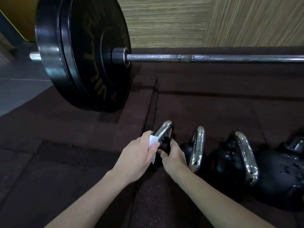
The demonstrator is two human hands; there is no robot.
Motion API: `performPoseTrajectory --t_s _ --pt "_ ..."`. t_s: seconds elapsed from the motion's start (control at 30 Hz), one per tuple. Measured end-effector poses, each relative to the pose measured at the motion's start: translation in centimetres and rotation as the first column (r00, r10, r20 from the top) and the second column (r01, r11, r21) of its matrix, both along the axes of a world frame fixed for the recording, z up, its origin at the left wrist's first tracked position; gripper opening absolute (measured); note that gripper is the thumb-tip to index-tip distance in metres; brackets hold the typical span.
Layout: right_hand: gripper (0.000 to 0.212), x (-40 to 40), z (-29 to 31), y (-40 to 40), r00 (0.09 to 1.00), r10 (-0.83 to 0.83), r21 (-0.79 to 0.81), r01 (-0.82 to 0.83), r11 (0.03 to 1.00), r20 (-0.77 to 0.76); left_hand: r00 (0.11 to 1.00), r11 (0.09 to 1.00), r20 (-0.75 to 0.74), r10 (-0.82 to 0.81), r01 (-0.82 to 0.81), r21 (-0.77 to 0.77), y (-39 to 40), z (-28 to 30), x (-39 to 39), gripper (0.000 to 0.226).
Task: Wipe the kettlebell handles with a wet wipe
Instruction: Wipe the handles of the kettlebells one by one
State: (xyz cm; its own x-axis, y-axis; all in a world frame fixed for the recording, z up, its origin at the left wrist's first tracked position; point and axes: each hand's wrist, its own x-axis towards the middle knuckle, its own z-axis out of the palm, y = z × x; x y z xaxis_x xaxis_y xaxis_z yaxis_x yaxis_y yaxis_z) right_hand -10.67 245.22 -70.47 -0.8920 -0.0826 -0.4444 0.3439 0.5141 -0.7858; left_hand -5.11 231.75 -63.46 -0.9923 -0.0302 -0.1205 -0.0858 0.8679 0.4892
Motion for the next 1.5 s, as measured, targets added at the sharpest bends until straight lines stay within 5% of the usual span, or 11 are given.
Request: performPoseTrajectory --t_s 0.3,0.53,0.67,0.8,0.93,1.07,1.23,1.4,1.5 --pt "0.064 -0.2 0.8 0.0 0.999 0.029 0.071 -0.031 0.997 0.026 0.972 0.993 0.223 -0.071 0.09 -0.078 4.4 1.6 -12.6 0.037" --pt "0.056 0.1 1.3 0.2 0.994 0.104 0.08 -0.102 0.992 -0.015 0.999 0.999 0.009 -0.043 0.043 0.006 1.6 0.9 -3.7 0.039" --pt "0.082 2.0 2.1 1.1 0.964 0.267 0.051 -0.265 0.963 -0.021 1.0 0.998 0.006 0.027 -0.027 0.064 -0.4 0.0 1.4 0.054" --pt "0.083 6.7 2.6 5.1 0.89 0.454 -0.02 -0.456 0.89 -0.048 0.988 0.975 -0.085 0.132 -0.114 0.19 -0.4 -0.1 0.9 0.036" --pt "0.034 8.2 2.2 11.2 0.957 0.287 0.032 -0.286 0.958 -0.032 0.974 0.991 -0.213 0.08 -0.055 0.12 0.7 1.6 -1.6 0.046" --pt "0.049 6.9 1.8 14.9 0.989 0.053 0.033 -0.049 0.998 -0.136 0.927 0.993 -0.363 -0.094 0.113 0.034 3.6 3.7 -4.9 0.049" --pt "0.119 3.8 1.0 14.6 0.983 0.107 -0.041 -0.115 0.993 -0.152 0.923 0.924 -0.124 -0.364 0.374 0.072 9.7 3.4 -6.5 0.049" --pt "0.113 1.6 1.0 13.8 0.977 0.193 -0.04 -0.197 0.98 -0.085 0.945 0.901 0.095 -0.312 0.263 0.344 11.9 1.2 -5.6 0.055" --pt "0.113 1.6 0.0 13.9 0.98 0.174 -0.066 -0.18 0.981 -0.093 0.966 0.934 0.152 -0.211 0.153 0.324 11.9 1.2 -7.7 0.058"
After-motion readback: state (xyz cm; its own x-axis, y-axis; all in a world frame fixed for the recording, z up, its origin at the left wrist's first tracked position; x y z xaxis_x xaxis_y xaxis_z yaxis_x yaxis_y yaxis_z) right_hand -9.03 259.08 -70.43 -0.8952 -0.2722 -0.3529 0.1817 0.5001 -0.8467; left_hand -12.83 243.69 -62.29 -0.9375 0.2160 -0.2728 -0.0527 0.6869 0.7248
